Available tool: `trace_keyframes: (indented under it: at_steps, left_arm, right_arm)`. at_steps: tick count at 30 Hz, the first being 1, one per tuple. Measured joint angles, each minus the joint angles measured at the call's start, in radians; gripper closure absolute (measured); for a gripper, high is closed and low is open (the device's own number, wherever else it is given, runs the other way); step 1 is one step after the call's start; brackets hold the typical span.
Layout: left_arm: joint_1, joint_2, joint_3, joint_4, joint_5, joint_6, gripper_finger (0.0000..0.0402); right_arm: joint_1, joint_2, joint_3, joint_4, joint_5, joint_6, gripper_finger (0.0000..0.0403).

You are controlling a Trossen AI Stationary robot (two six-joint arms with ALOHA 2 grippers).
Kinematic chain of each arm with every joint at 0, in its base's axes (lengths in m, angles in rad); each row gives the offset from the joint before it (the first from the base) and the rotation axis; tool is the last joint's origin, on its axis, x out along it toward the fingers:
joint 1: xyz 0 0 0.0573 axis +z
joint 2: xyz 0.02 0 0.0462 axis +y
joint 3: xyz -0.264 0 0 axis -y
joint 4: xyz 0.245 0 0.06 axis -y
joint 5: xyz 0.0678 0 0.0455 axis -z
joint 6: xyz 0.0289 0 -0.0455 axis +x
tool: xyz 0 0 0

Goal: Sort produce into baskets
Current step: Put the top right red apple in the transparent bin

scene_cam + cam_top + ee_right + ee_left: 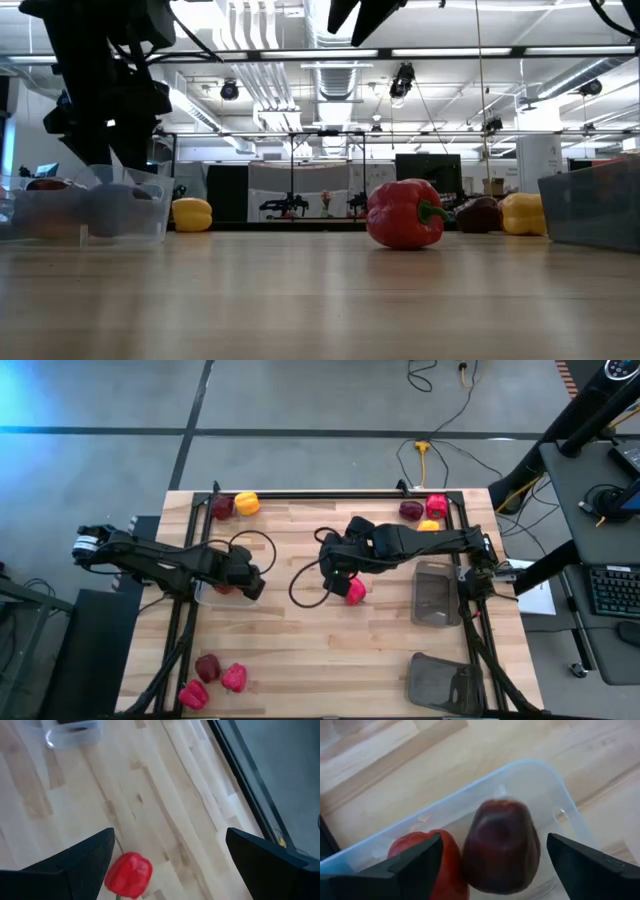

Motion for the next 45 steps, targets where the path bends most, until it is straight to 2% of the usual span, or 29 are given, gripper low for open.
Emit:
trace_keyframes:
  at_steps: [6,8,17,22,26,32,35,38,41,45]
  left_arm:
    - [-0.003,-0.131,0.001,-0.001,-0.021,0.008,0.0048]
    - [-0.003,-0.196,0.001,0.007,-0.047,0.043,0.0048]
    - [-0.002,-0.428,0.002,0.281,-0.062,0.423,0.0048]
    - [-0.003,-0.479,0.002,0.423,-0.032,0.614,0.0048]
    - [-0.002,-0.484,0.002,0.436,-0.015,0.721,0.0048]
    - [0.004,-0.454,0.002,0.452,-0.036,0.728,0.0048]
    - [0.044,-0.466,0.018,0.419,-0.088,0.701,0.0048]
    - [0.122,-0.476,0.023,0.43,-0.085,0.735,0.0048]
    - [0.239,-0.463,0.024,0.442,0.008,0.774,0.0051]
    - [0.382,-0.399,0.023,0.469,0.187,0.788,0.0054]
  right_arm:
    - [-0.055,0.0,0.002,-0.174,0.0,0.146,0.0028]
    - [-0.075,-0.003,-0.009,-0.166,0.001,0.186,0.0028]
    - [-0.222,-0.011,-0.074,-0.17,0.031,0.223,0.0028]
    - [-0.346,-0.012,-0.136,-0.171,-0.018,0.103,0.0028]
    - [-0.449,-0.011,-0.189,-0.171,-0.091,0.002,0.0028]
    - [-0.65,-0.005,-0.287,-0.167,-0.138,-0.176,0.0028]
    - [-0.752,0.016,-0.335,-0.166,-0.15,-0.251,0.0028]
    - [-0.839,0.051,-0.378,-0.167,-0.153,-0.339,0.0027]
    - [-0.899,0.096,-0.394,-0.164,-0.158,-0.377,0.0019]
    - [-0.941,0.152,-0.418,-0.166,-0.186,-0.464,0.0005]
